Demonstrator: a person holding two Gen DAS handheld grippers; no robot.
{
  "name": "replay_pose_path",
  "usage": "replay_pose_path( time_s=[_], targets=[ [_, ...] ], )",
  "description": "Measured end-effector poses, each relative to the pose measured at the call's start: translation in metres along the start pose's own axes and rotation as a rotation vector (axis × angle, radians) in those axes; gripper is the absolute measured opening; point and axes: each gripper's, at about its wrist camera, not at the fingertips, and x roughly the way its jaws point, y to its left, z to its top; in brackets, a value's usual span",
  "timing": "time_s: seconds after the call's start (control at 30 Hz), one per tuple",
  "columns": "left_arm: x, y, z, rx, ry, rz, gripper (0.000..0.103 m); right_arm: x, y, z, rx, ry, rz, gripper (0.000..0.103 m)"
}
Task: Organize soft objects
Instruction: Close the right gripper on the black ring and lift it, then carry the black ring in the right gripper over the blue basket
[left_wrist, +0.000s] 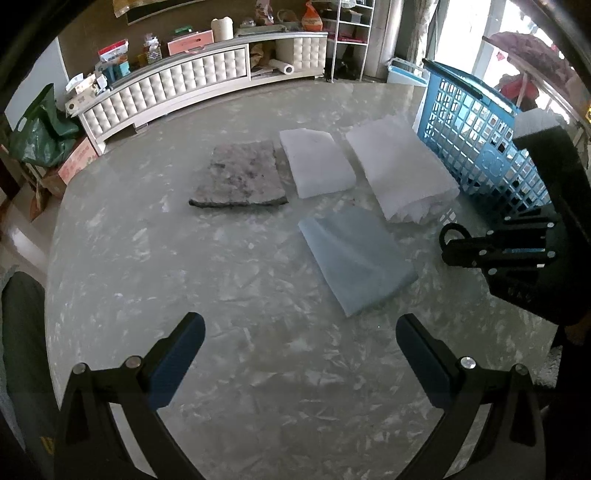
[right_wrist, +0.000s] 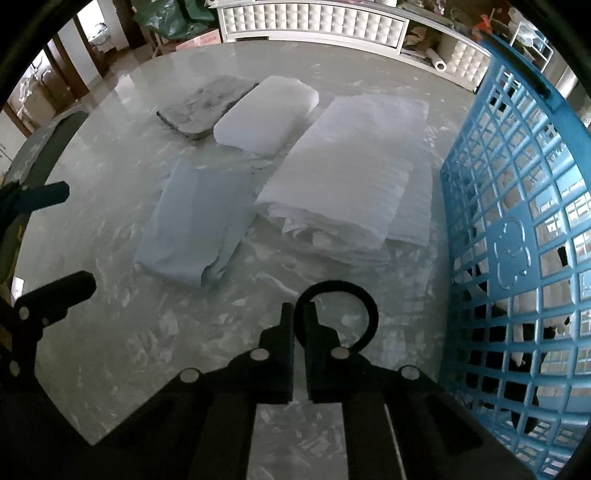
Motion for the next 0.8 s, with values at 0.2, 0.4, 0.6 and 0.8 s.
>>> replay_pose_path(
  time_s=[0.2, 0.4, 0.6, 0.8],
  targets=[
    [-0.008, 0.001, 0.002, -0.002, -0.011, -0.003, 0.103, -0.004, 0.001, -0.002, 0.003, -0.011, 0.014, 0.004],
    [-0.022, -0.003, 0.008, -0.017, -0.024, -0.001, 0.103, -0.043, 0.004, 0.001, -0.012, -0.075, 0.067, 0.004],
    [-0.033, -0.018, 0.012, 0.033, -0.027, -0.033, 0.103, -0.092, -0.003, 0.002, -0.012, -0.158, 0.133, 0.004],
    [-0.028, -0.033, 0.017, 0.089, -0.005, -0.028, 0.103, -0.144, -0.025, 0.003, -0.005, -0.249, 0.163, 0.004]
  ],
)
